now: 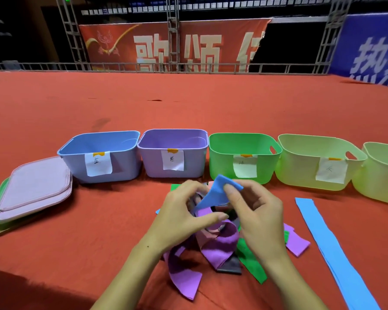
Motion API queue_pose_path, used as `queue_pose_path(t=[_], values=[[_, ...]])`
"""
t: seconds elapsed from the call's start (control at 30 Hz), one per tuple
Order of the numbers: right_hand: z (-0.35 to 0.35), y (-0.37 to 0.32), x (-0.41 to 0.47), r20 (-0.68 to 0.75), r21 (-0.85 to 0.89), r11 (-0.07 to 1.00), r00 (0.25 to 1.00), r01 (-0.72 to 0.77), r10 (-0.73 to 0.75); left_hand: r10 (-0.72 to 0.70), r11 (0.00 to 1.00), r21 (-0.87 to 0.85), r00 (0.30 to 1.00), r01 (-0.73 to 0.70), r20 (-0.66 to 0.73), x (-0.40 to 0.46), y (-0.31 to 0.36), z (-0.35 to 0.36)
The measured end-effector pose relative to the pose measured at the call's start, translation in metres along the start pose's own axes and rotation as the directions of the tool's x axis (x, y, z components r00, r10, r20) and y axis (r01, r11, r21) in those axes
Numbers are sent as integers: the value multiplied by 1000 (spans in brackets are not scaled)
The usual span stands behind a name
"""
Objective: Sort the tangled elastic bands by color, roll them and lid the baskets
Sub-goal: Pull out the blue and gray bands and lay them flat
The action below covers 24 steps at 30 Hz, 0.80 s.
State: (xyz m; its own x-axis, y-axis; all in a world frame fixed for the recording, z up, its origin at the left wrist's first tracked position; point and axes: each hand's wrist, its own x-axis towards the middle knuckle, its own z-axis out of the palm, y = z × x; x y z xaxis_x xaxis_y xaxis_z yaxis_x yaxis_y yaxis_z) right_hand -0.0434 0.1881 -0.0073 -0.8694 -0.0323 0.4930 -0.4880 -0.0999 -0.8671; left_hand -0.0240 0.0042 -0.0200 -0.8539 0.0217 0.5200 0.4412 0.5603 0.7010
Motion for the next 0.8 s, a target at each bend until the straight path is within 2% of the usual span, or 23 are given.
queue_pose_path(t=[0.1,0.2,0.33,0.47,0.6,0.7,0.73,0.8], values=[[-12,-18,11,-119,64,997,992,53,-45,-57,998,23,993,55,104,0,-13,7],[-32,-31,24,-236,104,991,970,85,-58,-34,999,36,995,31,93,3,-15,13],[-59,-35,36,-350,103,990,936,91,-50,-7,995,-95,996,15,85,16,4,34],[-86,-39,40,-386,152,986,923,69,-5,-6,960,-269,965,79,262,24,28,69],[-122,-41,40,-347,127,992,938,24,22,82,982,-188,925,-11,372,31,49,98],[-143,-38,36,-222,54,998,974,-32,43,32,996,-85,949,-6,314,40,60,116],[-149,-38,34,-188,36,999,981,-40,46,25,992,-123,962,9,273,45,67,122],[-160,-37,30,-128,9,998,990,-56,56,27,951,-308,980,36,198,54,86,130]])
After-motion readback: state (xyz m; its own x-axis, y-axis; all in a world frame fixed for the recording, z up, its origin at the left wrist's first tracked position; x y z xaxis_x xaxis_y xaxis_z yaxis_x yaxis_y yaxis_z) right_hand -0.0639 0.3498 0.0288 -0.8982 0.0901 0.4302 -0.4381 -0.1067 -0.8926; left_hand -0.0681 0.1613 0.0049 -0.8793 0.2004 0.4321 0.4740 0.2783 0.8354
